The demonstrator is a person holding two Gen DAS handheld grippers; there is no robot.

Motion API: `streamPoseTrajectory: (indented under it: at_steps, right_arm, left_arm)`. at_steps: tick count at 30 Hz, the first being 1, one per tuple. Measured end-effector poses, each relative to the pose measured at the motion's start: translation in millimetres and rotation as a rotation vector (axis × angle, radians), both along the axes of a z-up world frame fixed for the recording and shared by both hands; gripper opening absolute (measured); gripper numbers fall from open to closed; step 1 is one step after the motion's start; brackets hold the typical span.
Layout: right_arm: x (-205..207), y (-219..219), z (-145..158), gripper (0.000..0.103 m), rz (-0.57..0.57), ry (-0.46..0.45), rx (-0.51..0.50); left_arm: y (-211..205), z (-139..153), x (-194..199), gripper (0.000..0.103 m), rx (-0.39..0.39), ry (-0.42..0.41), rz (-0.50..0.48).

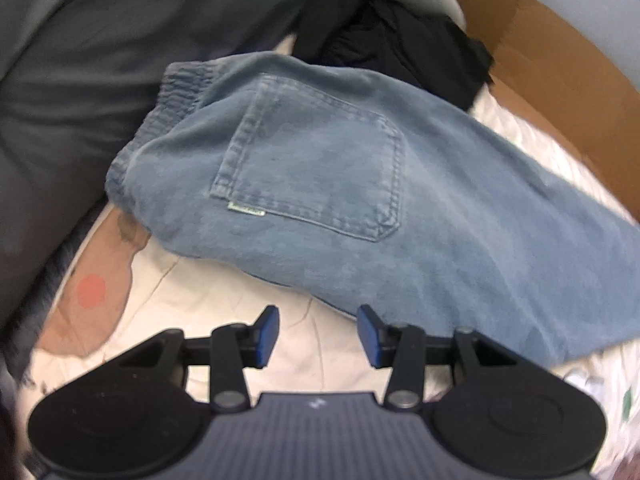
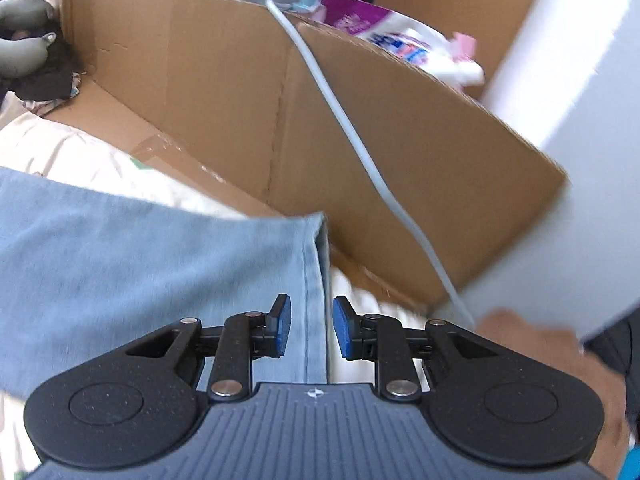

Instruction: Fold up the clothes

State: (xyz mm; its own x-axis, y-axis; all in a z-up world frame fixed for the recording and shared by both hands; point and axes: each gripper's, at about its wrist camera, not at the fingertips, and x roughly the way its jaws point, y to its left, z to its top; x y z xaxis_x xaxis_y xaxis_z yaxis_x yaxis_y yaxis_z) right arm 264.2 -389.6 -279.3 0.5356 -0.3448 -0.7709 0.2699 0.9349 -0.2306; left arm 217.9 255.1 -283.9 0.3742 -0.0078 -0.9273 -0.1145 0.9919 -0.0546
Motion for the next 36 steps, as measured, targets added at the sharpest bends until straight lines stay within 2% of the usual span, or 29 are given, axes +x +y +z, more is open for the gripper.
streamPoseTrajectory:
  at_steps: [3, 5, 11, 14, 16, 20, 23, 26, 29, 30, 32, 33, 36]
  right_arm:
    - [-23.3, 1.9, -9.9, 0.03, -0.068, 0.025, 0.027]
    - [-36.4, 2.3, -20.0, 0.03, -0.118, 0.021, 0.084]
    - [-57.8, -0.4, -47.8, 0.033, -0.261, -0.062, 0.286]
    - [-62.5, -4.3, -57.2, 0.039, -0.358, -0.1, 0.345]
    - [-62.5, -8.0, -64.1, 0.04, -0.411, -0.125, 0.385]
    - [-68.0, -19.0, -76.4, 0.04, -0.521, -0.194, 0.486]
    - [-69.0, -25.3, -80.9, 0.04, -0.588, -0.243, 0.52]
    - [-66.8, -26.3, -76.7, 0.04, -0.603, -0.282, 0.529]
    - [-57.5, -30.9, -77.5, 0.039, -0.615, -0.26, 0.517]
    - [-55.6, -33.9, -75.3, 0.028, -0.617, -0.257, 0.519]
    - [-52.7, -35.7, -71.1, 0.015, -0.614, -0.244, 0.511]
    - [-52.1, -35.3, -69.0, 0.011, -0.609, -0.235, 0.502]
    - [-53.7, -29.4, -60.5, 0.009, -0.574, -0.199, 0.45]
  left_arm:
    - [1.3, 14.0, 9.0, 0.049, 0.015, -0.013, -0.085]
    - [5.0, 24.4, 13.9, 0.051, 0.044, -0.03, -0.102]
    - [19.8, 40.9, 24.6, 0.052, 0.084, -0.042, -0.085]
    - [21.6, 44.6, 26.3, 0.052, 0.102, -0.04, -0.102]
    - [22.8, 48.5, 27.1, 0.052, 0.111, -0.045, -0.108]
    - [23.6, 50.4, 24.6, 0.052, 0.088, -0.053, -0.089]
    - [17.9, 44.2, 22.9, 0.052, 0.073, -0.036, -0.093]
    - [14.0, 43.2, 24.0, 0.052, 0.052, -0.028, -0.084]
    - [10.5, 44.3, 25.8, 0.052, 0.052, -0.035, -0.082]
    - [9.5, 43.8, 26.3, 0.052, 0.052, -0.035, -0.082]
    - [7.2, 42.3, 27.3, 0.052, 0.049, -0.033, -0.081]
    - [6.0, 41.7, 27.6, 0.052, 0.045, -0.032, -0.08]
    - [1.2, 39.9, 26.5, 0.052, 0.035, -0.032, -0.077]
